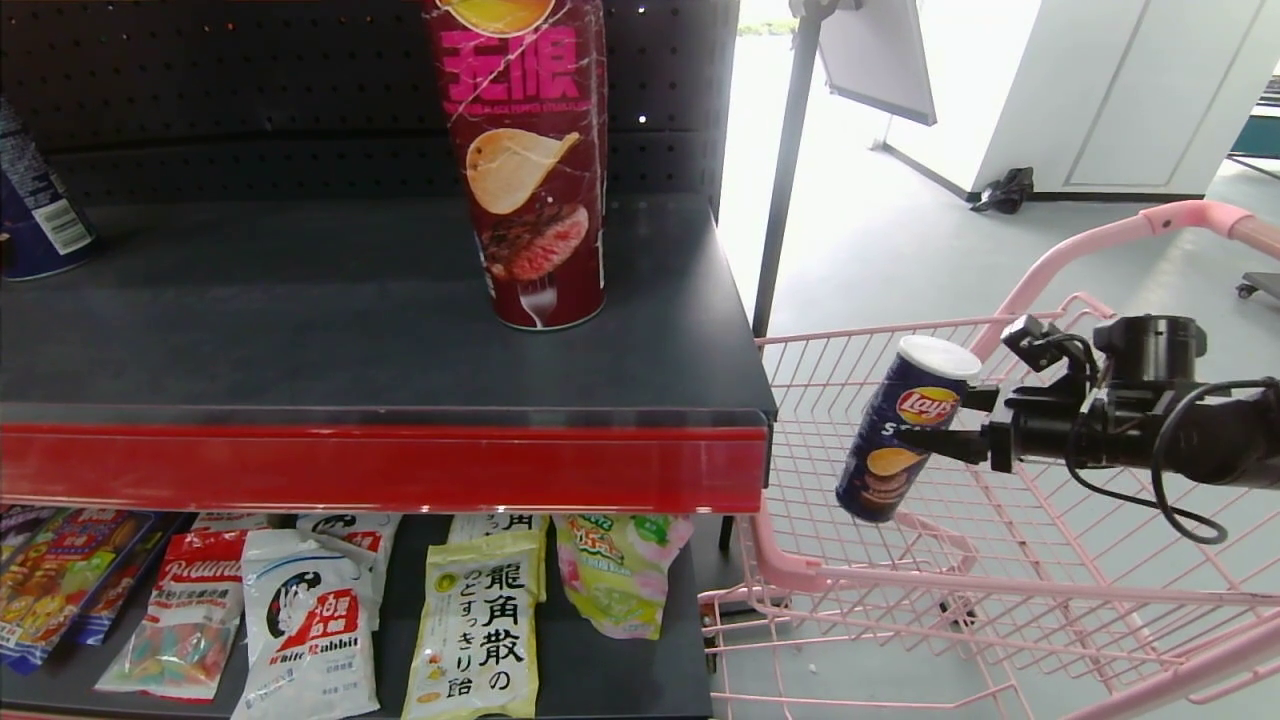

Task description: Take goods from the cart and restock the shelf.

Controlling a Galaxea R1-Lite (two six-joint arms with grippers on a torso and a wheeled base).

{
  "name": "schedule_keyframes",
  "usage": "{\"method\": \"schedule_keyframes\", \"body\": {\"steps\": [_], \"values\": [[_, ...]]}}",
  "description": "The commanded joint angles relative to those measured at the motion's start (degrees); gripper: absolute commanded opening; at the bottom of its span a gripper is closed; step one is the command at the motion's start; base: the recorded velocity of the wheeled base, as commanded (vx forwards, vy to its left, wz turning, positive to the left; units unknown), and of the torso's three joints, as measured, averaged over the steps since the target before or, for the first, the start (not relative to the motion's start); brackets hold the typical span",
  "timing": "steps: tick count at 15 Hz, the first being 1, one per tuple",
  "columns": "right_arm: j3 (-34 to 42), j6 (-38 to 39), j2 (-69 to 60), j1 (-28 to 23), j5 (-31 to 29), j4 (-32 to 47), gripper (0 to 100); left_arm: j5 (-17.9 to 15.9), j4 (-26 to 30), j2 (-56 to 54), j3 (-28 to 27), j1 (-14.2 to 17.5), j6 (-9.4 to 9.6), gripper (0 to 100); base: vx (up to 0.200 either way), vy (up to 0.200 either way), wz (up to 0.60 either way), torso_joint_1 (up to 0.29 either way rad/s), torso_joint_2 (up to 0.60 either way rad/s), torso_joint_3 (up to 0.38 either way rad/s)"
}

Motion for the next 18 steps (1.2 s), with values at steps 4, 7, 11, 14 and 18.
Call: {"method": "schedule_keyframes", "body": {"steps": [4,7,11,14,18], "values": [[-5.9,-0.3,4.4,8.2,5.4,-0.4,100,0.0,0.0,0.1,0.0,0.0,-0.02,100,0.0,0.0,0.0,0.0,0.0,0.0],[-2.6,-0.6,3.1,9.8,5.8,-0.6,0,0.0,0.0,0.1,0.0,0.0,-0.02,100,0.0,0.0,0.0,0.0,0.0,0.0],[-2.1,-0.2,-0.5,8.9,5.5,0.1,0,0.0,0.0,0.1,0.0,0.0,-0.02,100,0.0,0.0,0.0,0.0,0.0,0.0],[-1.0,1.0,-7.5,7.6,5.2,0.4,0,0.0,0.0,0.1,0.0,0.0,-0.02,100,0.0,0.0,0.0,0.0,0.0,0.0],[6.0,3.1,-21.9,1.4,2.5,-0.2,0,0.0,0.0,0.1,0.0,0.0,-0.02,100,0.0,0.0,0.0,0.0,0.0,0.0]]}}
